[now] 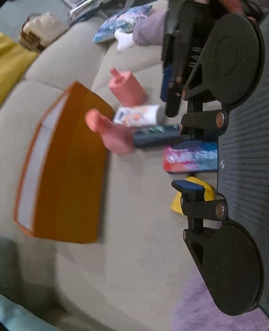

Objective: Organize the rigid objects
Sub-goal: 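Grasp the red-blue mint tin with the left tool while the right tool grasps the green CLEAR bottle, then lift the mint tin with the left tool while the right tool lifts the CLEAR bottle, then carry the mint tin with the left tool while the right tool carries the bottle over the orange box, then lower and release the CLEAR bottle from the right tool while the left tool lowers the tin, then lower the mint tin into the box beside the bottle and open the left tool, then withdraw both tools toward the pink pump bottle and pink cup, then grasp the pink pump bottle with the left tool while the right tool grasps the pink cup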

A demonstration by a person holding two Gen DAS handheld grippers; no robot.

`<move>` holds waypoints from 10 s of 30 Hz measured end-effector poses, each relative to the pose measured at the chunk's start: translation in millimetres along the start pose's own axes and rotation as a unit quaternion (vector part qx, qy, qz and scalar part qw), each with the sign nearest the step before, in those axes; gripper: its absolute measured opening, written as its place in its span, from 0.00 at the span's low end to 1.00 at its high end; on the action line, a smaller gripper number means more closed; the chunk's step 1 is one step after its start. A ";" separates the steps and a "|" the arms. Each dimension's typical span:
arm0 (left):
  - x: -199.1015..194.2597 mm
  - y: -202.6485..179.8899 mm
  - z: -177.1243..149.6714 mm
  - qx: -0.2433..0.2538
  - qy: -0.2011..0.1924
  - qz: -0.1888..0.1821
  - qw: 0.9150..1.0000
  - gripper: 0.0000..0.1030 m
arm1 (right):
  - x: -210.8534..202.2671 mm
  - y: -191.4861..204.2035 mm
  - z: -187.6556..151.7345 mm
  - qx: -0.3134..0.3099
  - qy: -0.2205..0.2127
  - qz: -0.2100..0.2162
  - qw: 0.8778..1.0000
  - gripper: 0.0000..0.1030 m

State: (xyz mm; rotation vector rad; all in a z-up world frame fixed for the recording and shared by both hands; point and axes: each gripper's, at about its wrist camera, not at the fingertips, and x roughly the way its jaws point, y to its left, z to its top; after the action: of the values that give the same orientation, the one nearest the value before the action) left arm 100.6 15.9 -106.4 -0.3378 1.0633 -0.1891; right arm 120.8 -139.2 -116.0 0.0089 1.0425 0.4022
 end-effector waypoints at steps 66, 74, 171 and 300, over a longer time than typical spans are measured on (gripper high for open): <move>50.1 -15.9 -10.6 -0.033 0.035 -0.022 0.999 0.14 | 17.3 -24.4 1.3 0.008 0.031 0.010 0.999 0.27; 46.8 -7.3 -9.0 -0.052 0.029 -0.027 0.998 0.14 | 33.7 -20.8 15.3 0.007 0.027 0.005 1.000 0.32; 63.6 26.7 233.7 -0.020 -0.047 -0.076 0.996 0.14 | 137.4 -43.7 280.4 -0.149 0.090 -0.209 0.962 0.36; 42.7 -64.3 48.3 0.147 -0.138 0.010 0.980 0.39 | 10.5 -96.9 56.9 0.041 -0.069 -0.085 0.993 0.58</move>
State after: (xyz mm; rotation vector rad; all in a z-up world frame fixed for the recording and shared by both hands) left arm 164.1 -48.7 -97.0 -0.0828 0.7515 -0.2694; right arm 204.1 -215.3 -114.6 0.0199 0.9151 0.2010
